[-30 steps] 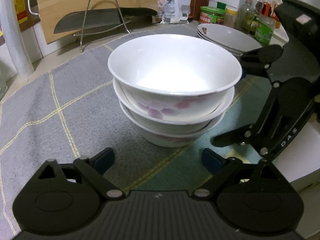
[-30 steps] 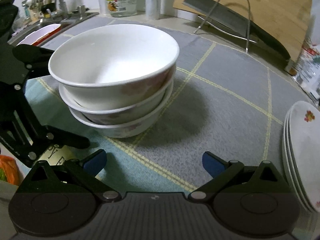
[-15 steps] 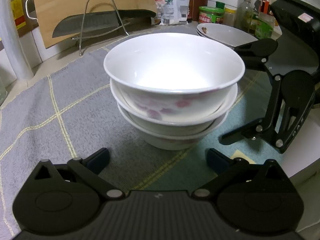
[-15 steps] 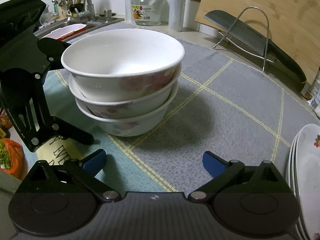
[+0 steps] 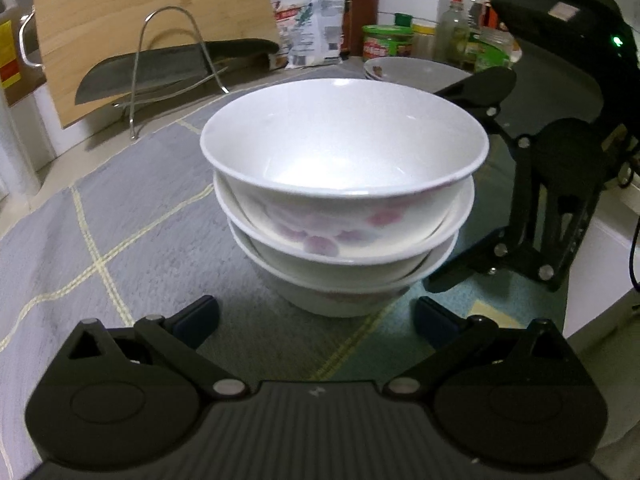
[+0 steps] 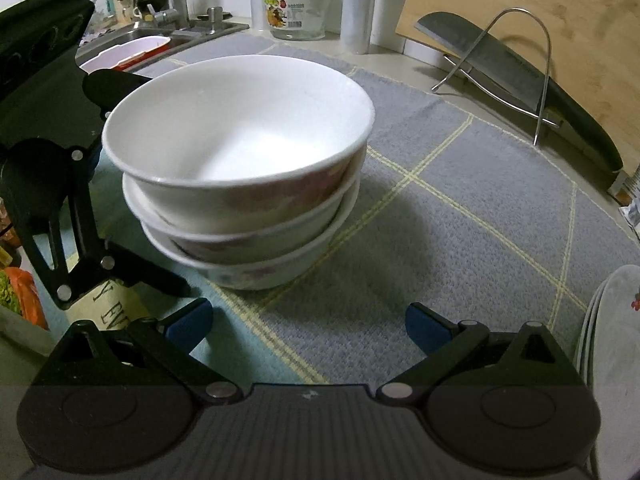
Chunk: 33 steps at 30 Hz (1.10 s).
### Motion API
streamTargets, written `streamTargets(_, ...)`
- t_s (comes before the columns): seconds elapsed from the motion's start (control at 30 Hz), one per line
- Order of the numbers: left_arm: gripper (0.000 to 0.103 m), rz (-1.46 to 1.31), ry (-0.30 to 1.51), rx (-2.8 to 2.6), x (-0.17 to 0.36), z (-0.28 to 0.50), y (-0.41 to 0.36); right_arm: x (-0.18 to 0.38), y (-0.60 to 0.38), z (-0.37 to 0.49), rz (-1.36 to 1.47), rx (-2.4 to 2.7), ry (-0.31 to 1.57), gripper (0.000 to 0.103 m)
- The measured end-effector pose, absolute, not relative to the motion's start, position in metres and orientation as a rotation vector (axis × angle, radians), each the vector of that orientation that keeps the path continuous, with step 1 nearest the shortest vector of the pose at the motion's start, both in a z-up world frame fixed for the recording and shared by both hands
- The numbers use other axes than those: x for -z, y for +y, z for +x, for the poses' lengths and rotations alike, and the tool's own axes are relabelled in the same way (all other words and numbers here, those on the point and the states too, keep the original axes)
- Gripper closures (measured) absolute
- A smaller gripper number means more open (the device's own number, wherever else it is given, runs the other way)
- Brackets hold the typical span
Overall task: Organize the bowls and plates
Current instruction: 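Close the left gripper on one side of the bowl stack while the right gripper grips the opposite side, then lift the bowl stack with both grippers and carry it over the floral plates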
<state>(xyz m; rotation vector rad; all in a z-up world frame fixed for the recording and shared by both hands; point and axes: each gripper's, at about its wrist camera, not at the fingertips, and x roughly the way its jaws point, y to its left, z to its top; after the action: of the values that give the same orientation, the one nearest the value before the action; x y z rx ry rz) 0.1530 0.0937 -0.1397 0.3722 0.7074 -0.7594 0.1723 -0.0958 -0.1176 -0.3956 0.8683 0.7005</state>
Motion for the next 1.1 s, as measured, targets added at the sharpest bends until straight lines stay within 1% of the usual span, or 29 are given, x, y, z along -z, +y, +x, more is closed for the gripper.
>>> streamTargets(0.37, 0.002, 0.368, 0.694, 0.835, 0.138, 0.159, 0.100, 0.120, -0.095, 0.174, -0.377, -0.685, 0.842, 0.000)
streamTargets(0.47, 0.006, 0.359, 0.688, 0.842, 0.136, 0.158, 0.102, 0.120, -0.094, 0.176, -0.400, -0.716, 0.840, 0.000)
streamTargets(0.7, 0.007, 0.386, 0.685, 0.870, 0.131, 0.155, 0.101, 0.114, -0.086, 0.181, -0.508, -0.869, 0.811, 0.000)
streamTargets(0.73, 0.011, 0.395, 0.684, 0.873, 0.130, 0.156, 0.100, 0.112, -0.085, 0.182, -0.514, -0.896, 0.807, 0.000)
streamTargets(0.93, 0.021, 0.449, 0.692, 0.931, 0.125, 0.157, 0.096, 0.103, -0.080, 0.189, -0.560, -1.006, 0.779, 0.001)
streamTargets(1.03, 0.024, 0.465, 0.706, 0.959, 0.123, 0.159, 0.094, 0.101, -0.079, 0.193, -0.556, -1.050, 0.791, 0.006)
streamTargets(1.1, 0.024, 0.471, 0.713, 0.976, 0.122, 0.161, 0.095, 0.099, -0.079, 0.194, -0.549, -1.077, 0.799, 0.012)
